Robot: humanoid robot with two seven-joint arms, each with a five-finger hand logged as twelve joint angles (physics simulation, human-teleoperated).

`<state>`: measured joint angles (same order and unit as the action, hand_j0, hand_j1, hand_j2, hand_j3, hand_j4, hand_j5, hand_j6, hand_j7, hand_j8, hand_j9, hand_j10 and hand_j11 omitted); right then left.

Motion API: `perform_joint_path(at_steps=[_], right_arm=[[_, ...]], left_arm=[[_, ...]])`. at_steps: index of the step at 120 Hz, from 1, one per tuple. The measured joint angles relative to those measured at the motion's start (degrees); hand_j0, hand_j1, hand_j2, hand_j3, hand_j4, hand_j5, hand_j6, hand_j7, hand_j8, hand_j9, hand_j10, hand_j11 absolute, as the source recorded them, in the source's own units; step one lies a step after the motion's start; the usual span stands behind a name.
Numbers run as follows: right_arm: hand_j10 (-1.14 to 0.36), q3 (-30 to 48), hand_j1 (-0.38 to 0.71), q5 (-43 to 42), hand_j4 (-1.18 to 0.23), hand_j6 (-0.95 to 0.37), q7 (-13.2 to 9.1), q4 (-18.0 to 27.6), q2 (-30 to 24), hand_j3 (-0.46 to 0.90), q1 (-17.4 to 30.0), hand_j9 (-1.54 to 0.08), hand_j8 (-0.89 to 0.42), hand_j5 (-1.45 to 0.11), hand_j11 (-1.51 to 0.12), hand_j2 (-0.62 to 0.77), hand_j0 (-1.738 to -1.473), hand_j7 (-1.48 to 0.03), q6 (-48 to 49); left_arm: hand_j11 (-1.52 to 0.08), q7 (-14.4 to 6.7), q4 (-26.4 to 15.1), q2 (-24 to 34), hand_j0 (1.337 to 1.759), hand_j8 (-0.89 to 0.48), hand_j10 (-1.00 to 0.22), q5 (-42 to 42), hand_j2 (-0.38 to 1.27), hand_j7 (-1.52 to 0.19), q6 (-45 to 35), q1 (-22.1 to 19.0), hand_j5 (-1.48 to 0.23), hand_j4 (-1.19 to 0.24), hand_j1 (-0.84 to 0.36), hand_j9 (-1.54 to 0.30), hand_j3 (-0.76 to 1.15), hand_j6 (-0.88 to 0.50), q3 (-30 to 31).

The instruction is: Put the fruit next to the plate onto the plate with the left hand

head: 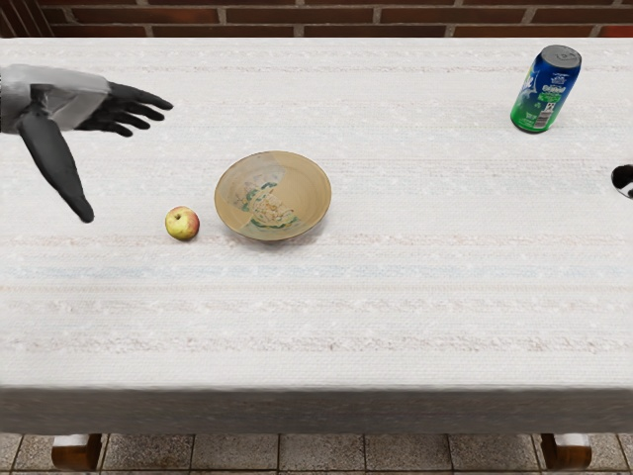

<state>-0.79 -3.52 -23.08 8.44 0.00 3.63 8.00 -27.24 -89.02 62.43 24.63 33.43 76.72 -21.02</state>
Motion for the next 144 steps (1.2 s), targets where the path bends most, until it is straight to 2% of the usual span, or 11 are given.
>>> perform_joint_path(at_steps=[22, 28, 38, 56, 72, 96, 106, 113, 144], right_arm=[[0.00, 0.21, -0.35, 0.00, 0.00, 0.00, -0.03, 0.00, 0.00, 0.00, 0.00, 0.00, 0.00, 0.00, 0.00, 0.00, -1.658, 0.00, 0.00], [0.00, 0.20, -0.35, 0.00, 0.00, 0.00, -0.03, 0.00, 0.00, 0.00, 0.01, 0.00, 0.00, 0.00, 0.00, 0.00, -1.658, 0.00, 0.00], [0.00, 0.19, -0.35, 0.00, 0.00, 0.00, -0.03, 0.00, 0.00, 0.00, 0.01, 0.00, 0.00, 0.00, 0.00, 0.00, -1.658, 0.00, 0.00], [0.00, 0.18, -0.35, 0.00, 0.00, 0.00, -0.03, 0.00, 0.00, 0.00, 0.02, 0.00, 0.00, 0.00, 0.00, 0.00, -1.658, 0.00, 0.00], [0.00, 0.18, -0.35, 0.00, 0.00, 0.00, -0.04, 0.00, 0.00, 0.00, 0.01, 0.00, 0.00, 0.00, 0.00, 0.00, -1.658, 0.00, 0.00], [0.00, 0.18, -0.35, 0.00, 0.00, 0.00, -0.04, 0.00, 0.00, 0.00, -0.01, 0.00, 0.00, 0.00, 0.00, 0.00, -1.658, 0.00, 0.00], [0.00, 0.18, -0.35, 0.00, 0.00, 0.00, -0.04, 0.00, 0.00, 0.00, 0.01, 0.00, 0.00, 0.00, 0.00, 0.00, -1.658, 0.00, 0.00], [0.00, 0.18, -0.35, 0.00, 0.00, 0.00, -0.04, 0.00, 0.00, 0.00, 0.02, 0.00, 0.00, 0.00, 0.00, 0.00, -1.658, 0.00, 0.00], [0.00, 0.18, -0.35, 0.00, 0.00, 0.00, -0.04, 0.00, 0.00, 0.00, 0.01, 0.00, 0.00, 0.00, 0.00, 0.00, -1.658, 0.00, 0.00]], left_arm=[[-0.06, 0.73, 0.00, -0.75, 1.658, -0.06, -0.05, -1.16, 0.01, -0.06, 1.33, 0.00, -0.06, -0.05, 0.29, -0.06, 0.00, -0.06, -0.67], [-0.06, -1.51, 0.00, -5.20, 1.658, -0.05, -0.05, 0.15, 0.01, -0.06, 1.43, 0.03, -0.06, -0.05, 0.29, -0.06, 0.00, -0.05, -0.69], [-0.06, -4.95, 0.02, -16.41, 1.658, -0.05, -0.05, 10.76, 0.01, -0.06, -1.63, -2.52, -0.06, -0.05, 0.29, -0.06, 0.00, -0.05, -0.51], [-0.06, -7.09, -0.22, -18.30, 1.658, -0.05, -0.05, 29.10, 0.01, -0.06, -13.20, -7.38, -0.06, -0.05, 0.29, -0.06, 0.00, -0.05, -0.28], [-0.07, -7.57, -0.07, -21.70, 1.658, -0.06, -0.06, 39.62, 0.01, -0.07, -19.05, -13.74, -0.07, -0.06, 0.28, -0.07, 0.00, -0.06, 0.32], [-0.17, -7.73, 1.95, -26.30, 1.658, -0.13, -0.13, 48.29, 0.03, -0.17, -25.95, -13.87, -0.17, -0.13, 0.20, -0.17, 0.00, -0.13, 5.00], [-0.22, -7.74, 3.34, -26.39, 1.658, -0.17, -0.17, 49.35, 0.04, -0.22, -27.43, -13.96, -0.22, -0.17, 0.15, -0.22, 0.00, -0.17, 7.40], [-0.24, -7.75, 4.23, -27.06, 1.658, -0.19, -0.19, 49.75, 0.04, -0.24, -27.96, -15.53, -0.24, -0.19, 0.13, -0.24, 0.00, -0.19, 8.30], [-0.34, -7.75, 8.02, -29.50, 1.658, -0.26, -0.26, 51.23, 0.05, -0.34, -30.03, -16.44, -0.34, -0.26, 0.04, -0.34, 0.00, -0.26, 9.41]])
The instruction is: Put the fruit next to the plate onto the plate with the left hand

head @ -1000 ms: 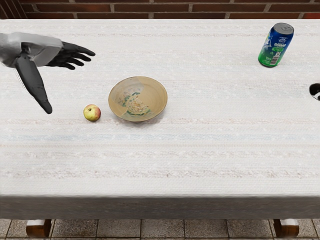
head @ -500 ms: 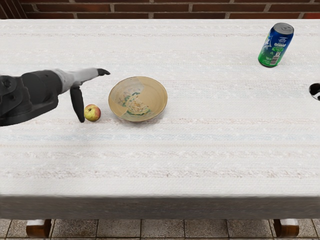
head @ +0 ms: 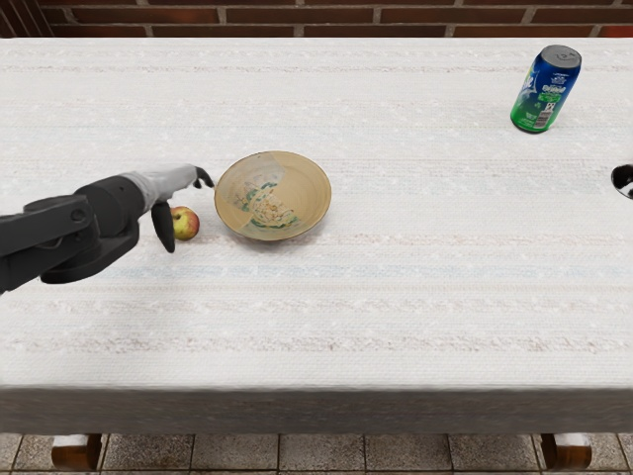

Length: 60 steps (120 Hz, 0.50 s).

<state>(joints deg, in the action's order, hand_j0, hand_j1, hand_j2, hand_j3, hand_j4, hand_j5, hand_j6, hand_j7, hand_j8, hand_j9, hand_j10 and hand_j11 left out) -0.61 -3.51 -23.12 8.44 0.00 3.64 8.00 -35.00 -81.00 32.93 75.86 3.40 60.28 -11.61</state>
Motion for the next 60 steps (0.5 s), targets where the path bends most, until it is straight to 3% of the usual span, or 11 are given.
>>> perform_joint_path(at_steps=[19, 60], right_arm=[[0.00, 0.00, -0.35, 0.00, 0.00, 0.00, 0.00, 0.00, 0.00, 0.00, -0.01, 0.00, 0.00, 0.00, 0.00, 0.00, -1.658, 0.00, 0.00], [0.00, 0.00, -0.35, 0.00, 0.00, 0.00, 0.00, 0.00, 0.00, 0.00, 0.01, 0.00, 0.00, 0.00, 0.00, 0.00, -1.658, 0.00, 0.00]], left_arm=[[-0.37, 0.00, 3.28, -2.37, 1.658, -0.29, -0.29, 2.46, 0.06, -0.37, -2.68, -1.97, -0.37, -0.29, 0.01, -0.37, 0.00, -0.29, 0.09], [-0.45, 0.00, 6.36, -4.14, 1.658, -0.35, -0.35, 3.95, 0.07, -0.45, -4.18, -1.67, -0.45, -0.35, -0.06, -0.45, 0.00, -0.35, 2.78]])
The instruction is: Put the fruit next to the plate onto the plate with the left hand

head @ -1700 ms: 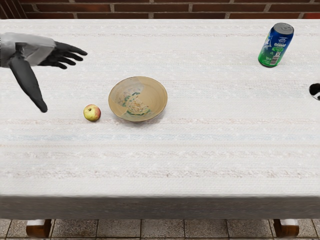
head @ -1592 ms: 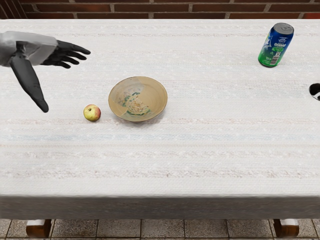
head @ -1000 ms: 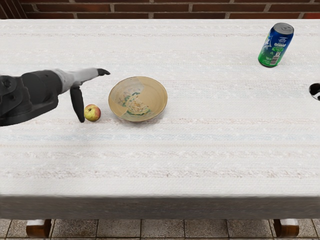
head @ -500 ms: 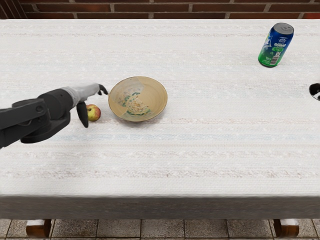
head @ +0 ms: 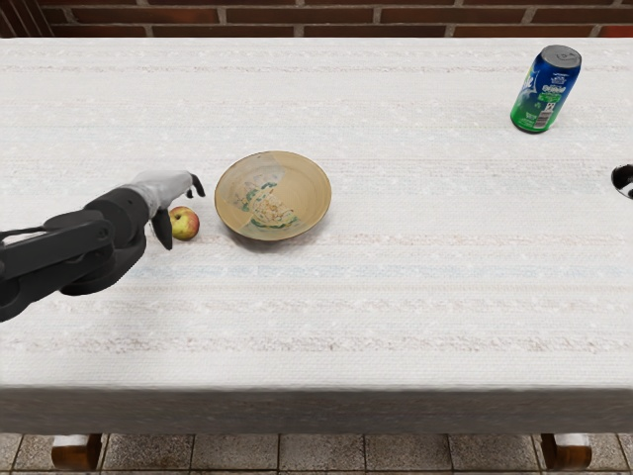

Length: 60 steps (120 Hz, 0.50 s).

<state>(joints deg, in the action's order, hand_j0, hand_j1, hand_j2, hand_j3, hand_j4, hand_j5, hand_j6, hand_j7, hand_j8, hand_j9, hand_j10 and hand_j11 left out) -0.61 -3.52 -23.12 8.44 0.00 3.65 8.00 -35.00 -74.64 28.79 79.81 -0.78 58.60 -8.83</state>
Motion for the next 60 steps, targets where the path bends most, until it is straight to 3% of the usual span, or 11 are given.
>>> perform_joint_path(at_steps=[60], right_arm=[[0.00, 0.00, -0.35, 0.00, 0.00, 0.00, 0.00, 0.00, 0.00, 0.00, 0.00, 0.00, 0.00, 0.00, 0.00, 0.00, -1.658, 0.00, 0.00]], left_arm=[[-0.59, 0.00, 0.14, -0.41, 1.658, -0.46, -0.45, 0.06, 0.09, -0.59, -0.67, -0.06, -0.59, -0.45, -0.19, -0.59, 0.00, -0.46, 1.23]])
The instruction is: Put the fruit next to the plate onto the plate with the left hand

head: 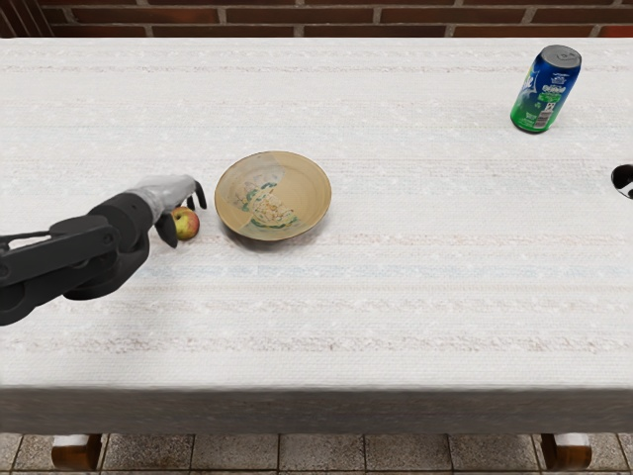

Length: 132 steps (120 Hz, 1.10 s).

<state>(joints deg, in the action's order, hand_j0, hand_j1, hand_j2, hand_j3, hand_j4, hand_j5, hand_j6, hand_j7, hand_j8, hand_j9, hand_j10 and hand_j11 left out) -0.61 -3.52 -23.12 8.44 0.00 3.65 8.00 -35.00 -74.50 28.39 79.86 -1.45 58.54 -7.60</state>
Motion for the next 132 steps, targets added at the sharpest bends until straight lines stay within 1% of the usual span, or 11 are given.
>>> perform_joint_path(at_steps=[44, 71, 78, 84, 97, 103, 111, 121, 129, 132], right_arm=[[0.00, 0.00, -0.35, 0.00, 0.00, 0.00, 0.00, 0.00, 0.00, 0.00, -0.02, 0.00, 0.00, 0.00, 0.00, 0.00, -1.658, 0.00, 0.00], [0.00, 0.00, -0.35, 0.00, 0.00, 0.00, 0.00, 0.00, 0.00, 0.00, -0.01, 0.00, 0.00, 0.00, 0.00, 0.00, -1.658, 0.00, 0.00], [0.00, 0.00, -0.35, 0.00, 0.00, 0.00, 0.00, 0.00, 0.00, 0.00, -0.01, 0.00, 0.00, 0.00, 0.00, 0.00, -1.658, 0.00, 0.00], [0.00, 0.00, -0.35, 0.00, 0.00, 0.00, 0.00, 0.00, 0.00, 0.00, 0.00, 0.00, 0.00, 0.00, 0.00, 0.00, -1.658, 0.00, 0.00], [0.00, 0.00, -0.35, 0.00, 0.00, 0.00, 0.00, 0.00, 0.00, 0.00, -0.01, 0.00, 0.00, 0.00, 0.00, 0.00, -1.658, 0.00, 0.00], [0.00, 0.00, -0.35, 0.00, 0.00, 0.00, 0.00, 0.00, 0.00, 0.00, -0.03, 0.00, 0.00, 0.00, 0.00, 0.00, -1.658, 0.00, 0.00], [0.00, 0.00, -0.35, 0.00, 0.00, 0.00, 0.00, 0.00, 0.00, 0.00, -0.02, 0.00, 0.00, 0.00, 0.00, 0.00, -1.658, 0.00, 0.00], [0.00, 0.00, -0.35, 0.00, 0.00, 0.00, 0.00, 0.00, 0.00, 0.00, -0.01, 0.00, 0.00, 0.00, 0.00, 0.00, -1.658, 0.00, 0.00], [0.00, 0.00, -0.35, 0.00, 0.00, 0.00, 0.00, 0.00, 0.00, 0.00, 0.00, 0.00, 0.00, 0.00, 0.00, 0.00, -1.658, 0.00, 0.00], [0.00, 0.00, -0.35, 0.00, 0.00, 0.00, 0.00, 0.00, 0.00, 0.00, -0.01, 0.00, 0.00, 0.00, 0.00, 0.00, -1.658, 0.00, 0.00]], left_arm=[[-0.68, 0.00, -0.03, 0.00, 1.657, -0.52, -0.52, 0.10, 0.12, -0.68, -0.08, -0.09, -0.67, -0.53, -0.26, -0.68, 0.00, -0.50, 0.30], [-0.78, 0.01, 0.00, 0.00, 1.655, -0.51, -0.59, 0.31, 0.20, -0.77, -0.16, -0.18, -0.73, -0.61, -0.28, -0.78, 0.00, -0.48, 0.49], [-0.81, 0.01, 0.01, 0.00, 1.655, -0.53, -0.61, 0.23, 0.27, -0.80, -0.14, -0.18, -0.77, -0.63, -0.29, -0.81, 0.00, -0.48, 0.52], [-0.84, 0.01, 0.02, 0.00, 1.655, -0.54, -0.63, 0.16, 0.28, -0.83, -0.11, -0.19, -0.80, -0.65, -0.30, -0.84, 0.00, -0.46, 0.53], [-0.89, 0.02, 0.07, 0.08, 1.652, -0.52, -0.66, 0.08, 0.30, -0.88, -0.05, -0.18, -0.87, -0.63, -0.31, -0.89, -0.01, -0.44, 0.54], [-0.92, 0.02, 0.31, 0.12, 1.640, -0.51, -0.67, 0.04, 0.29, -0.90, -0.02, -0.14, -0.89, -0.62, -0.31, -0.91, 0.02, -0.43, 0.53], [-0.93, 0.01, 0.54, 0.45, 1.643, -0.50, -0.68, -0.18, 0.32, -0.92, 0.13, 0.21, -0.92, -0.60, -0.32, -0.93, 0.01, -0.41, 0.54], [-0.94, 0.01, 0.66, 0.71, 1.645, -0.50, -0.68, -0.57, 0.25, -0.92, 0.65, 1.01, -0.93, -0.60, -0.29, -0.94, 0.01, -0.42, 0.47], [-0.94, 0.01, 0.67, 0.73, 1.647, -0.51, -0.68, -1.09, 0.27, -0.93, 1.18, 1.79, -0.94, -0.61, -0.27, -0.94, 0.01, -0.42, 0.20], [-0.94, 0.01, 0.66, 0.78, 1.647, -0.51, -0.69, -1.25, 0.25, -0.93, 1.31, 2.29, -0.94, -0.61, -0.28, -0.94, 0.01, -0.43, 0.09]])
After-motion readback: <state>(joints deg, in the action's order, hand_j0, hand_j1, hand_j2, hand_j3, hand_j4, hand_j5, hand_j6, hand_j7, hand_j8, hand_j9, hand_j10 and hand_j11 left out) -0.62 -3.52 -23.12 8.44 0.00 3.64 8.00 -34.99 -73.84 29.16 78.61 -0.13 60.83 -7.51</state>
